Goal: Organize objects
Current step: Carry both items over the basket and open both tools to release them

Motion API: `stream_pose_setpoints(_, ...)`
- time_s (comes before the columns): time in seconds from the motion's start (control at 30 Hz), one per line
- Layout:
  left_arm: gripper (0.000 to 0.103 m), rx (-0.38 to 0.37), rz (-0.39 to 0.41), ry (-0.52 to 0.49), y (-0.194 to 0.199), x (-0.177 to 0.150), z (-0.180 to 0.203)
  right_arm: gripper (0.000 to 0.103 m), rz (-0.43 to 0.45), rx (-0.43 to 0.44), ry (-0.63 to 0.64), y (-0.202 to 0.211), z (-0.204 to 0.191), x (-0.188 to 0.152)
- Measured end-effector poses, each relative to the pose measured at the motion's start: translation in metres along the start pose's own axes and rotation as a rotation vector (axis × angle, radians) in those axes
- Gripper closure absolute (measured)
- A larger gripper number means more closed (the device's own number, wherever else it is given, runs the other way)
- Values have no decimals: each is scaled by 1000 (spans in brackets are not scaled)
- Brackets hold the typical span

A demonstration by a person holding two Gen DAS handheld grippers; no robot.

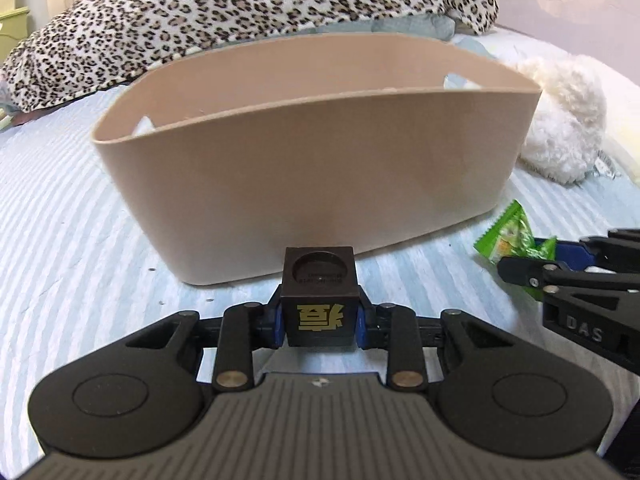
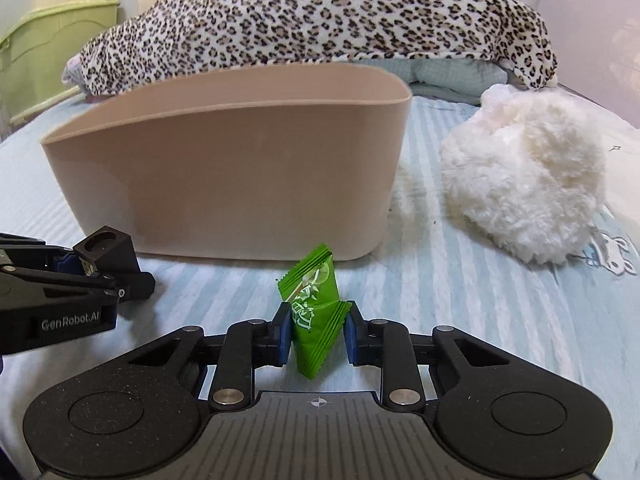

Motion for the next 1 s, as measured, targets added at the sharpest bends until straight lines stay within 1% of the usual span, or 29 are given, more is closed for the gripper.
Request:
stream_pose_setpoints(0.1, 69, -9, 23, 8, 13, 2, -2, 79, 23, 12, -7, 16, 4, 4)
stream_pose_setpoints(0.2, 69, -5, 54, -5, 27, 10, -5, 79, 60, 21, -16, 33, 6, 14)
stream_pose_setpoints(0.43, 69, -2, 149, -27, 65, 39, -3, 79, 168, 50, -32, 65, 8, 54)
stream_pose_setpoints(0.6, 69, 33, 231, -59, 85, 66, -5, 79, 238, 50, -20, 74, 3, 85)
stream_pose_setpoints(0.73, 69, 69, 262, -61, 85, 91, -11, 79, 269, 36, -12, 68, 0, 110)
stream_pose_setpoints(0.83, 69, 104, 278, -53, 79, 107, -18, 79, 276, 22, -16, 59, -3, 127)
stream_pose_setpoints(0.93, 69, 131, 277, -41, 66, 123, -25, 79, 269, 4, -4, 46, -7, 140)
stream_pose_setpoints(1.0, 69, 150, 260, -35, 55, 132, -29, 79, 261, -5, 5, 37, -11, 146)
Point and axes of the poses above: each gripper's, at about its wrist camera, not at the fingertips, and y roughly against the way its jaws point, z to its right, x to its top, the point moved 8 cm from there along -y, roughly the way its jaws point, and after that the axes turned 10 degrees about -x, right-handed, at the moved point
